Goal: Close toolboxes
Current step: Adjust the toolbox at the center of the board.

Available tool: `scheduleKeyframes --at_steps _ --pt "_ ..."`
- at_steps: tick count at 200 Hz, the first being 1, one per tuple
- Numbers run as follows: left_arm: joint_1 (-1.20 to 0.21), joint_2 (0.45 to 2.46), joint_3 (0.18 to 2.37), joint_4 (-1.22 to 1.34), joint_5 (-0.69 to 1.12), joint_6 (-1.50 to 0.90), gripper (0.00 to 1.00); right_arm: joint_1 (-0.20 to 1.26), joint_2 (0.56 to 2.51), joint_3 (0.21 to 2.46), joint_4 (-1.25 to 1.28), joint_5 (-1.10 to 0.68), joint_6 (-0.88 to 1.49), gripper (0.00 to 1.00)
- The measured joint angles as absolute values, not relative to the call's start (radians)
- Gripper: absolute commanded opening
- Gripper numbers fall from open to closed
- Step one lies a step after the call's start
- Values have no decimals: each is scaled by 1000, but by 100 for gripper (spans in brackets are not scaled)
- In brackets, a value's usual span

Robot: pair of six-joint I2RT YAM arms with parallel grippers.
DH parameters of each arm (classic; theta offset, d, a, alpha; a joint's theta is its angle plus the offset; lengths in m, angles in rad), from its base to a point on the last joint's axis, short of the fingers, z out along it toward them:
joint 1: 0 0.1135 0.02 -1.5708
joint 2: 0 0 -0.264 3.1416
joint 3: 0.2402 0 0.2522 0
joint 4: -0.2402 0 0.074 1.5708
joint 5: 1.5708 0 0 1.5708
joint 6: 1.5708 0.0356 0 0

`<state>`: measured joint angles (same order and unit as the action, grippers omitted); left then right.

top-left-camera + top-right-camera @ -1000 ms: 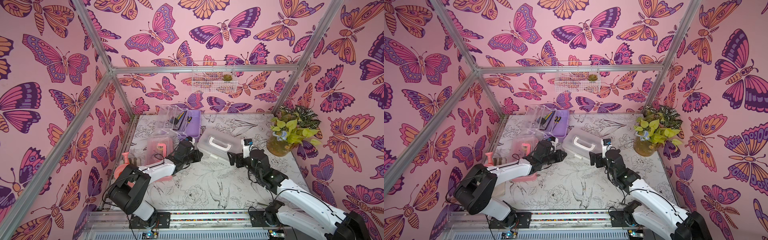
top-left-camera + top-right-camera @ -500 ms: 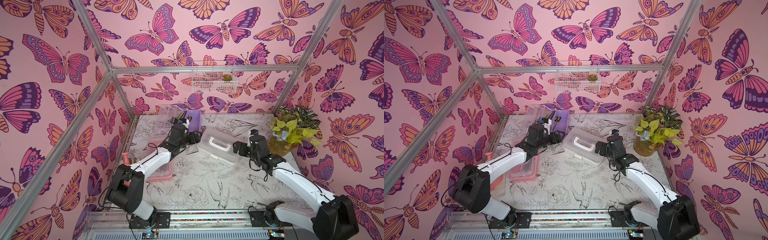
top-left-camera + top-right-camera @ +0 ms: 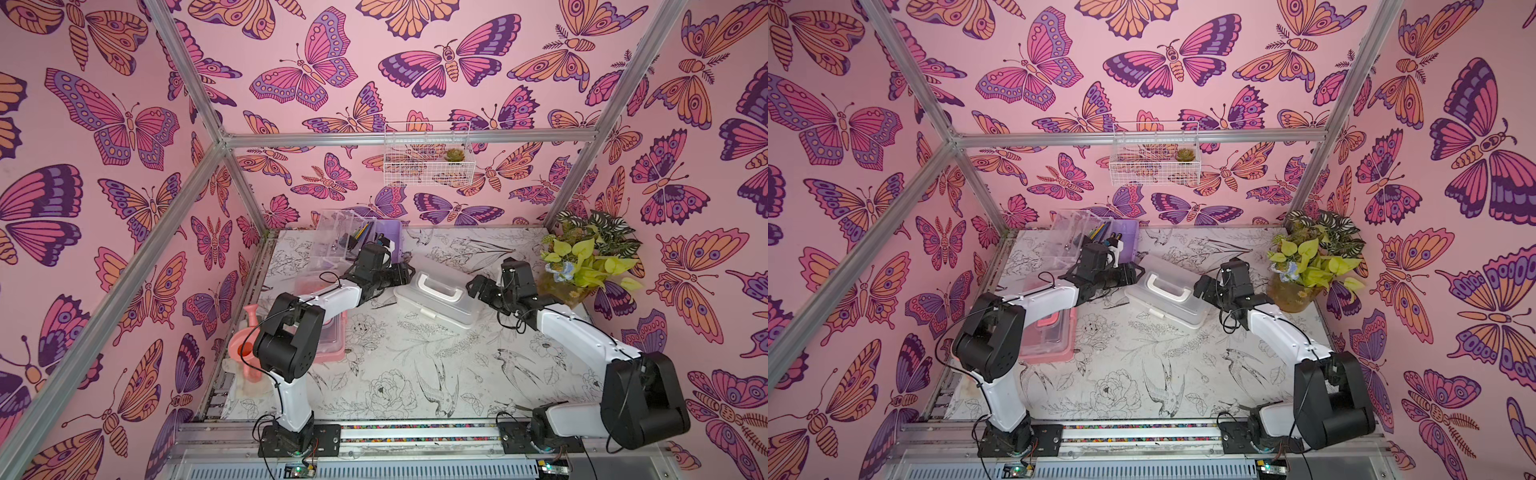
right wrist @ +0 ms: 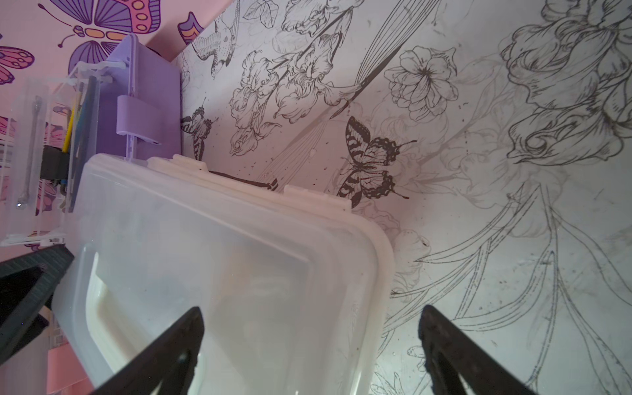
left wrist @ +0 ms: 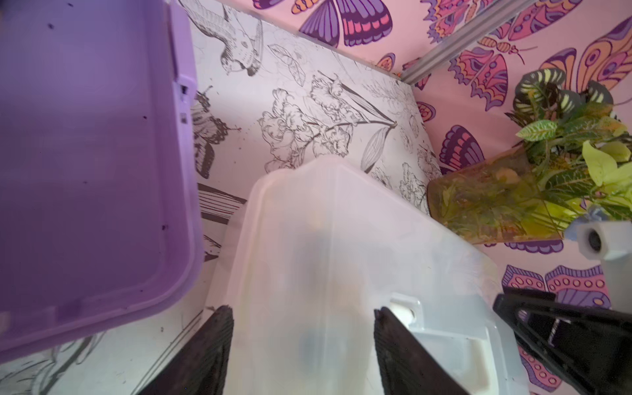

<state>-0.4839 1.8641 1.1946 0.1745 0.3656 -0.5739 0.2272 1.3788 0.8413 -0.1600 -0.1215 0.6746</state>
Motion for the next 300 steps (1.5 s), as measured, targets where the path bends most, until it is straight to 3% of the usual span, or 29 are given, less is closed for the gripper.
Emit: scheduleKeyframes --at_steps 51,94,140,161,210,261,300 --pt "-558 1804 1113 192 352 -619 64 167 1394 844 -147 -197 657 93" --pt "-609 1625 920 184 348 -687 64 156 1417 853 -132 -249 597 90" --pt "-632 1413 740 144 347 -751 64 160 1552 949 -86 -442 515 87" --pt "-635 1311 696 105 318 -766 68 182 1640 1028 -72 -526 486 87" --pt "-632 1112 684 -1 173 -740 90 308 1792 1232 -63 -620 441 87" --pt "-533 1151 766 -65 132 -675 91 327 1759 1276 -118 -571 352 89" --pt "-458 1310 907 -37 165 -614 91 327 1537 1133 -138 -490 243 89"
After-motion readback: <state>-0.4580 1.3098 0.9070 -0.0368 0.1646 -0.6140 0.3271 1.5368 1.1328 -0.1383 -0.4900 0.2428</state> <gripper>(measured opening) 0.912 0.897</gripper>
